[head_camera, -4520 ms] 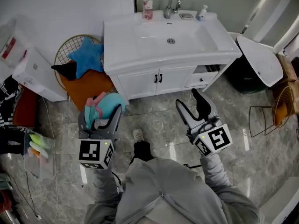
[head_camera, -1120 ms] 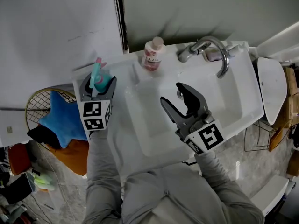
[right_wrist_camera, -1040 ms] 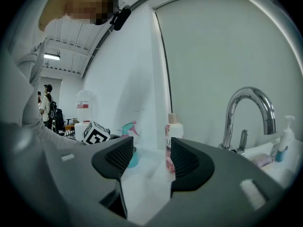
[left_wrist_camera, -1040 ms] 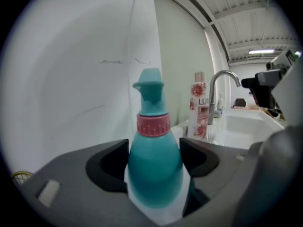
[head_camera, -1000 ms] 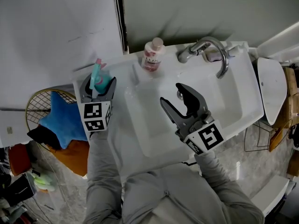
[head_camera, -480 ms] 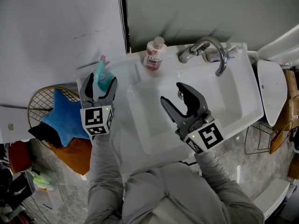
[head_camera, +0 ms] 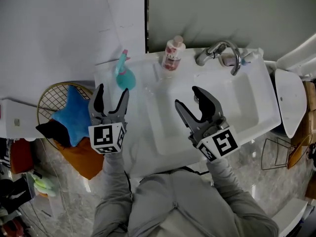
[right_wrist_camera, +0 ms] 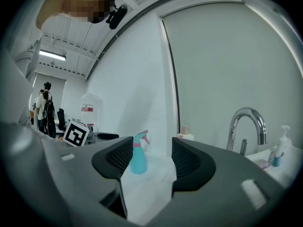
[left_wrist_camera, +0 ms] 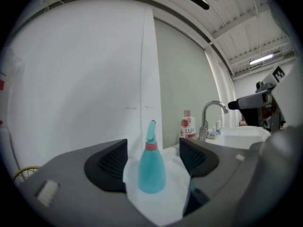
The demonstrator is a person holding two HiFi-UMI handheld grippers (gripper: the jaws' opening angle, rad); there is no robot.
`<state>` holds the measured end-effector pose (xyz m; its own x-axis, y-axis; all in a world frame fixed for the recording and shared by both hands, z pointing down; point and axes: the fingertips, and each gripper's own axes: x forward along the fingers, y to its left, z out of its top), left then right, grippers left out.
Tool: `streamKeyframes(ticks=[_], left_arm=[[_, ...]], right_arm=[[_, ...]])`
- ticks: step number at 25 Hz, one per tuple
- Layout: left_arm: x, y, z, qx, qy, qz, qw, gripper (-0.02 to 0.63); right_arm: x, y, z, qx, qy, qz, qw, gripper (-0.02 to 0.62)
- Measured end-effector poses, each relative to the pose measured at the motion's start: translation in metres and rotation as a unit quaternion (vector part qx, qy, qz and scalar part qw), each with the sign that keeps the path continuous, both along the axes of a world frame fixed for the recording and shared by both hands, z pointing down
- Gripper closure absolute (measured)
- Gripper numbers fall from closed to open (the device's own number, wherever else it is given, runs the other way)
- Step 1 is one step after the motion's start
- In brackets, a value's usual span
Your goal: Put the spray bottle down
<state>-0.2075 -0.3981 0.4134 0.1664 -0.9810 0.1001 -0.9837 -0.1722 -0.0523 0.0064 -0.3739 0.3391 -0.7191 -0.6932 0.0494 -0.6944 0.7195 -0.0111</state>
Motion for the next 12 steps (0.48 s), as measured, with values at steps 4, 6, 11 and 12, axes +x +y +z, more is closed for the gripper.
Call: streamKeyframes(ticks=[4, 6, 11, 12], left_arm=[[-0.003, 0.037, -0.016, 0.013, 0.008, -0.010, 0.9998, 0.221], [-0.005, 0.055, -0.022, 0.018, 0.013, -0.014, 0.9997, 0.221], [-0.012, 0.099, -0.040, 0.034, 0.020, -0.023, 0.9990, 0.221], [-0.013, 0.107, -0.042, 0.036, 0.019, -0.025, 0.9989, 0.221]], right_arm=[[-0.004, 0.020, -0.007, 0.007, -0.001, -0.003, 1.000, 0.357], [-0.006, 0.030, -0.011, 0.012, -0.002, -0.003, 1.000, 0.357], [-0.009, 0.055, -0.017, 0.023, 0.000, 0.001, 1.000, 0.357], [-0.010, 0.061, -0.017, 0.024, 0.001, 0.001, 1.000, 0.356]])
